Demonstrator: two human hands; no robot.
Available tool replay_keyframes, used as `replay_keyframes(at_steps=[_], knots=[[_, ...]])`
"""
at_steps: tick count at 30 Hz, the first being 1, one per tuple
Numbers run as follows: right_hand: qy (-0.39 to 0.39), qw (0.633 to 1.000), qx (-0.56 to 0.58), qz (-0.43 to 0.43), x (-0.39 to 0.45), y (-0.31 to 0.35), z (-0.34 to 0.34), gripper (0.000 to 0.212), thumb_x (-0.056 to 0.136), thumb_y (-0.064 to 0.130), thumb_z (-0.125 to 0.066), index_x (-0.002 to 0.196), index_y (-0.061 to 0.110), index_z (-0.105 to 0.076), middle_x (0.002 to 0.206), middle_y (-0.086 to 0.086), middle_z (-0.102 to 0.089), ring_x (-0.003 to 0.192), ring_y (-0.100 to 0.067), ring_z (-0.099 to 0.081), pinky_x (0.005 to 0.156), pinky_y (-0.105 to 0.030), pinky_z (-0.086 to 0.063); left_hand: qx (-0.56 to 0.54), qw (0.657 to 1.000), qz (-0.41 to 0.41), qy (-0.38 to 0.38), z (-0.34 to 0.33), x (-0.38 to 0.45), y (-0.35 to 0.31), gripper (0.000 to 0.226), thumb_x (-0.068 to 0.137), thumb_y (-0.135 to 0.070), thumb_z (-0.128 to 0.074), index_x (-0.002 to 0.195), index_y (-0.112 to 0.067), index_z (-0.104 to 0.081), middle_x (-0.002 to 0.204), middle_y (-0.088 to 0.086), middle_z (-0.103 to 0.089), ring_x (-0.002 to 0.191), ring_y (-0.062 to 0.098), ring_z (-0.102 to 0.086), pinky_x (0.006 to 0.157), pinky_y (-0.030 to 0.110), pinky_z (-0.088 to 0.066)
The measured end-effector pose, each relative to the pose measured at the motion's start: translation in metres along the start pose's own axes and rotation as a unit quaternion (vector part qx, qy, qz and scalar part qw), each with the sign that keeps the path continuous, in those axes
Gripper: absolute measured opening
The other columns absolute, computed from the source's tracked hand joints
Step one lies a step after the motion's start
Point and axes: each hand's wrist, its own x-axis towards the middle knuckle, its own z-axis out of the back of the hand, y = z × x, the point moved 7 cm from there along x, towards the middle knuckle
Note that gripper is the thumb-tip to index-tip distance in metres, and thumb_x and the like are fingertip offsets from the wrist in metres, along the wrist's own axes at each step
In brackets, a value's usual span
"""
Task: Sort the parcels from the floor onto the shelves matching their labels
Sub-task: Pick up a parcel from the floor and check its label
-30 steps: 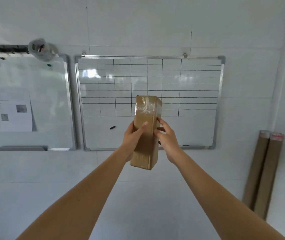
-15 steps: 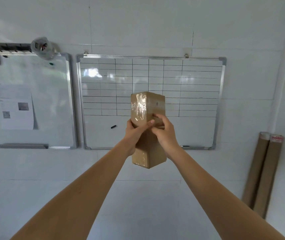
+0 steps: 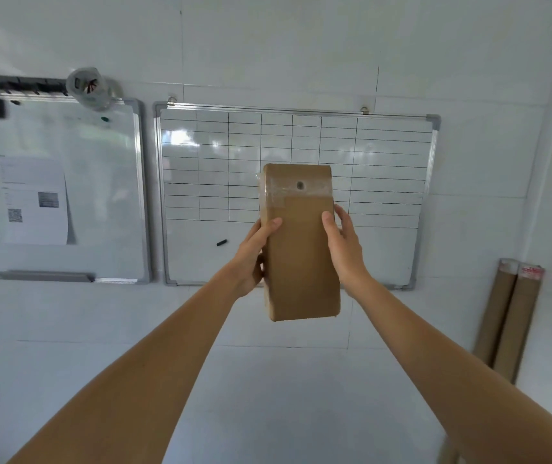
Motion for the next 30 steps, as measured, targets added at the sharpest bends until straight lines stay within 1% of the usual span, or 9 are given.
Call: replay_keyframes(at_steps=[2, 5, 10, 14, 18, 21, 25, 28, 30], knots=[[0.009, 1.0, 0.014, -0.007, -0.004, -0.003, -0.005, 0.057, 0.103, 0.061, -0.036, 0.154, 0.035, -0.037, 0.139, 0.003, -0.056, 0.127, -0.02, -0.053, 0.109, -0.04, -0.041, -0.006, 1.0, 0.006, 0.008, -0.006, -0.001, 0.001, 0.064, 0.082, -0.064, -0.062, 0.138, -0.035, -0.05, 0.129, -0.002, -0.066, 0.118, 0.022, -0.062, 0.101, 0.043, -0.05], [-0.005, 0.998, 0.051, -0.022, -0.009, -0.011, -0.01, 0.058, 0.103, 0.062, -0.035, 0.153, 0.032, -0.041, 0.141, 0.003, -0.058, 0.128, -0.022, -0.055, 0.114, -0.047, -0.042, 0.016, 0.999, -0.02, -0.031, -0.014, -0.001, -0.004, 0.063, 0.086, -0.066, -0.055, 0.14, -0.035, -0.047, 0.127, -0.001, -0.067, 0.112, 0.022, -0.066, 0.093, 0.043, -0.055], [-0.039, 0.995, 0.088, -0.004, -0.013, -0.009, -0.009, 0.053, 0.106, 0.055, -0.036, 0.154, 0.03, -0.041, 0.131, 0.006, -0.057, 0.114, -0.015, -0.054, 0.102, -0.034, -0.042, 0.092, 0.982, -0.12, -0.117, -0.016, -0.006, -0.021, 0.064, 0.096, -0.061, -0.044, 0.15, -0.028, -0.041, 0.127, -0.004, -0.063, 0.111, 0.016, -0.062, 0.1, 0.039, -0.052], [-0.047, 0.995, 0.084, 0.007, -0.015, -0.004, -0.008, 0.053, 0.107, 0.052, -0.037, 0.154, 0.03, -0.04, 0.136, 0.003, -0.058, 0.114, -0.016, -0.054, 0.099, -0.031, -0.04, 0.107, 0.974, -0.146, -0.134, -0.018, -0.013, -0.027, 0.05, 0.102, -0.052, -0.037, 0.143, -0.026, -0.048, 0.107, -0.014, -0.06, 0.089, -0.003, -0.057, 0.078, 0.016, -0.046], [-0.062, 0.996, 0.057, 0.015, -0.012, -0.008, -0.003, 0.055, 0.105, 0.054, -0.041, 0.155, 0.031, -0.04, 0.142, -0.001, -0.059, 0.123, -0.02, -0.056, 0.101, -0.033, -0.039, 0.123, 0.971, -0.139, -0.149, -0.019, -0.013, -0.025, 0.031, 0.104, -0.046, -0.038, 0.119, -0.028, -0.057, 0.096, -0.013, -0.063, 0.087, 0.004, -0.06, 0.067, 0.014, -0.042], [-0.088, 0.996, 0.0, 0.024, -0.013, -0.014, 0.002, 0.06, 0.101, 0.059, -0.048, 0.155, 0.035, -0.039, 0.142, -0.006, -0.056, 0.127, -0.026, -0.055, 0.103, -0.036, -0.041, 0.152, 0.966, -0.111, -0.175, -0.019, -0.008, -0.017, 0.025, 0.105, -0.035, -0.042, 0.109, -0.016, -0.057, 0.113, 0.006, -0.062, 0.094, 0.017, -0.055, 0.074, 0.022, -0.044], [-0.107, 0.993, -0.043, -0.013, -0.016, -0.02, 0.002, 0.063, 0.096, 0.064, -0.051, 0.154, 0.039, -0.039, 0.147, -0.01, -0.043, 0.133, -0.033, -0.047, 0.114, -0.055, -0.036, 0.156, 0.963, -0.09, -0.2, -0.031, -0.01, -0.012, 0.046, 0.104, -0.015, -0.042, 0.148, -0.017, -0.029, 0.139, 0.007, -0.038, 0.102, 0.019, -0.044, 0.091, 0.033, -0.039], [-0.108, 0.994, 0.008, -0.001, -0.014, -0.015, 0.008, 0.05, 0.104, 0.052, -0.044, 0.15, 0.033, -0.048, 0.142, -0.01, -0.049, 0.128, -0.028, -0.05, 0.114, -0.042, -0.036, 0.138, 0.966, -0.099, -0.197, -0.038, -0.012, -0.016, 0.048, 0.104, -0.018, -0.037, 0.149, -0.034, -0.027, 0.137, 0.006, -0.036, 0.101, 0.022, -0.045, 0.088, 0.037, -0.039], [-0.107, 0.994, -0.006, 0.027, -0.016, -0.009, 0.013, 0.045, 0.108, 0.041, -0.042, 0.149, 0.027, -0.05, 0.137, -0.008, -0.053, 0.116, -0.019, -0.051, 0.106, -0.032, -0.036, 0.13, 0.97, -0.091, -0.186, -0.041, -0.012, -0.015, 0.046, 0.103, -0.036, -0.043, 0.146, -0.038, -0.031, 0.143, 0.01, -0.035, 0.108, 0.025, -0.046, 0.097, 0.039, -0.041]])
